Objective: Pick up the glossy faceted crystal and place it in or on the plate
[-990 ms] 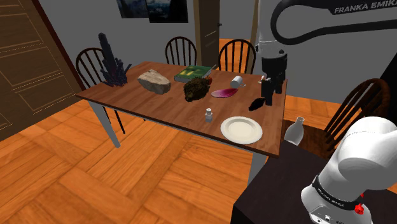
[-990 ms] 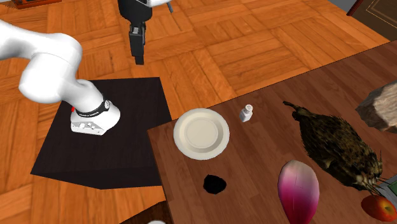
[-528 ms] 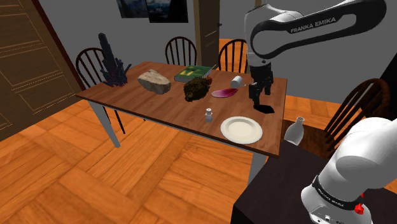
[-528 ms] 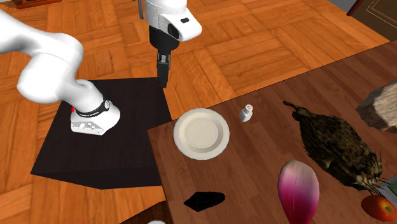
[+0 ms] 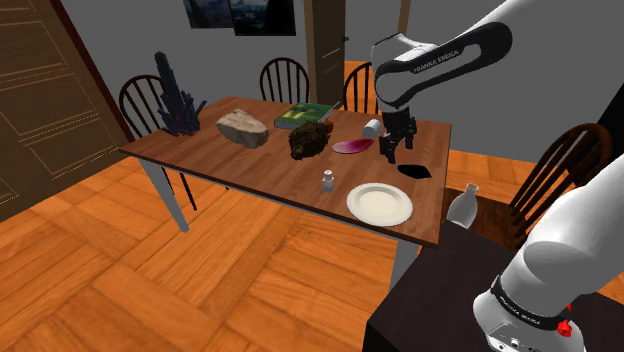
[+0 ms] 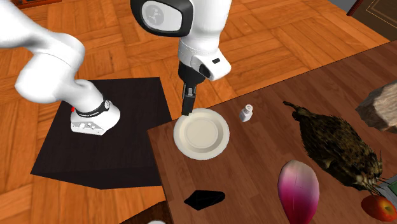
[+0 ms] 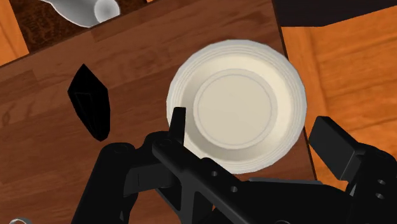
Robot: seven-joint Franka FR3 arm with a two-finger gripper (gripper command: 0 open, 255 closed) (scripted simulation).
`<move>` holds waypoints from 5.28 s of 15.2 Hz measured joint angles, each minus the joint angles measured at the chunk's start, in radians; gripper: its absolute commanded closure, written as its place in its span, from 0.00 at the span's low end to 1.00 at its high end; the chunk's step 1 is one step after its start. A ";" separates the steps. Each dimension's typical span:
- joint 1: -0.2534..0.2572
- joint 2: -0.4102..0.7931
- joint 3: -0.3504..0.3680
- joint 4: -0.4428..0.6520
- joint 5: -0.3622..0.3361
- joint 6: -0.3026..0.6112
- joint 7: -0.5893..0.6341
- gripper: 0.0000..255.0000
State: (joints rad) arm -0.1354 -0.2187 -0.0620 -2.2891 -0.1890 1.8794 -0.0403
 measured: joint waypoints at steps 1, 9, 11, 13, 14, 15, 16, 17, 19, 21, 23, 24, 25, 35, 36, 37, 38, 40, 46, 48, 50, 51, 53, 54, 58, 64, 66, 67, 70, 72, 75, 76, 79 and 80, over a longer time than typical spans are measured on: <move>-0.007 0.033 -0.007 0.026 -0.007 0.008 0.000 0.00; -0.061 0.321 -0.058 0.220 -0.046 0.111 0.010 0.00; -0.071 0.386 -0.068 0.279 -0.050 0.117 0.015 0.00; -0.081 0.459 -0.077 0.346 -0.051 0.126 0.019 0.00; -0.091 0.492 -0.085 0.375 -0.052 0.132 0.013 0.00; -0.098 0.532 -0.090 0.415 -0.051 0.133 0.013 0.00; -0.104 0.567 -0.094 0.448 -0.050 0.137 0.015 0.00; -0.112 0.601 -0.100 0.487 -0.049 0.133 0.010 0.00; -0.126 0.674 -0.108 0.568 -0.045 0.128 0.010 0.00; -0.143 0.739 -0.118 0.643 -0.041 0.121 0.006 0.00; -0.150 0.781 -0.120 0.686 -0.038 0.121 0.008 0.00; -0.153 0.789 -0.122 0.685 -0.038 0.130 0.007 0.00; -0.156 0.796 -0.123 0.685 -0.038 0.138 0.006 0.00; -0.169 0.825 -0.126 0.654 -0.041 0.201 0.008 0.00; -0.169 0.825 -0.126 0.654 -0.041 0.201 0.008 0.00; -0.169 0.825 -0.126 0.654 -0.041 0.201 0.008 1.00; -0.169 0.825 -0.126 0.654 -0.041 0.201 0.008 1.00; -0.169 0.825 -0.126 0.654 -0.041 0.201 0.008 1.00; -0.169 0.825 -0.126 0.654 -0.041 0.201 0.008 1.00; -0.169 0.825 -0.126 0.654 -0.041 0.201 0.008 0.00; -0.184 0.788 -0.124 0.581 -0.056 0.250 -0.042 0.00; -0.194 0.769 -0.122 0.535 -0.067 0.286 -0.077 0.00; -0.226 0.723 -0.122 0.437 -0.090 0.363 -0.168 0.00; -0.246 0.706 -0.122 0.394 -0.101 0.403 -0.217 0.00; -0.282 0.695 -0.122 0.323 -0.119 0.487 -0.306 0.00; -0.298 0.741 -0.126 0.315 -0.125 0.545 -0.312 0.00; -0.298 0.745 -0.126 0.317 -0.125 0.548 -0.312 0.00; -0.298 0.745 -0.126 0.317 -0.125 0.548 -0.312 0.00; -0.299 0.746 -0.126 0.318 -0.125 0.549 -0.312 1.00; -0.299 0.746 -0.126 0.317 -0.125 0.549 -0.312 1.00; -0.299 0.746 -0.126 0.318 -0.125 0.549 -0.312 1.00; -0.299 0.746 -0.126 0.317 -0.125 0.549 -0.312 1.00; -0.299 0.746 -0.126 0.317 -0.125 0.549 -0.312 1.00; -0.299 0.746 -0.126 0.317 -0.125 0.549 -0.312 1.00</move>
State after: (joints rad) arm -0.4340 0.5275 -0.1878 -1.9716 -0.3139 2.4282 -0.3524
